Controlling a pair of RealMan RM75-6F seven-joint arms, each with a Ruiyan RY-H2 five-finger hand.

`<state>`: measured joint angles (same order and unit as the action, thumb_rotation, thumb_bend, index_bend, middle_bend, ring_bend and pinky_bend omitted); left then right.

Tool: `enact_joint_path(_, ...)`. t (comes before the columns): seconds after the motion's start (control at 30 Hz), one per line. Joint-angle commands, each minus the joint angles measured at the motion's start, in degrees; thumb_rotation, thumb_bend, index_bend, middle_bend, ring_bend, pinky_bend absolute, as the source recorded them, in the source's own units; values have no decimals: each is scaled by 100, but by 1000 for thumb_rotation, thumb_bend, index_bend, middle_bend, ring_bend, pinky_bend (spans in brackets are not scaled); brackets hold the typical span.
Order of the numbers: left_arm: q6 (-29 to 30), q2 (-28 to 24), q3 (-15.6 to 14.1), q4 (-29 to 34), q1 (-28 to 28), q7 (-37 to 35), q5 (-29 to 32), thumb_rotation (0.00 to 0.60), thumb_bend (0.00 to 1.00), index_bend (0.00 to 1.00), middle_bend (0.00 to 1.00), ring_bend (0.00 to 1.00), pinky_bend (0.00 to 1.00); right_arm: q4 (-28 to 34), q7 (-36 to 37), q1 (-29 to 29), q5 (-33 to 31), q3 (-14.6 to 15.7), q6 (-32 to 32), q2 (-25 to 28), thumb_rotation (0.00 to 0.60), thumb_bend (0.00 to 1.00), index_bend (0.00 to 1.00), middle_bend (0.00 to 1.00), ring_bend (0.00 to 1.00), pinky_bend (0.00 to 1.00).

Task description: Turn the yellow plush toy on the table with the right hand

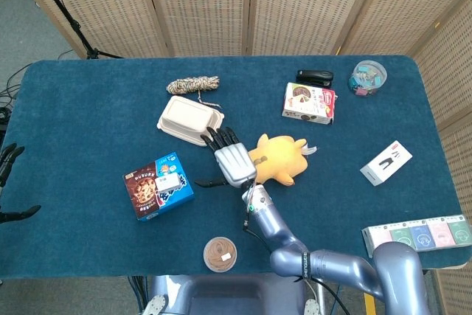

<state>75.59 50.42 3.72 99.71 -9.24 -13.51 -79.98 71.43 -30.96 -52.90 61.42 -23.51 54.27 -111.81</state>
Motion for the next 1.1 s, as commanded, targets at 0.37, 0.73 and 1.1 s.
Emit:
enact_joint_path(0.37,-3,-36,-35,-119,76,-131,50,600,0,0,0,0,0,-594,274,-199,-106,188,-121,-197,110,0,0,0,0,0)
enact_joint_path(0.73,-13,-11,-41,-120,77,-71,31,600,0,0,0,0,0,-588,871,82,-451,201,-372,190,107,0,0,0,0,0)
enact_joint_path(1.1,-52,43,-43,-14,40,198,54,600,0,0,0,0,0,-38,1587,553,-982,152,-709,1109,112,0,0,0,0,0)
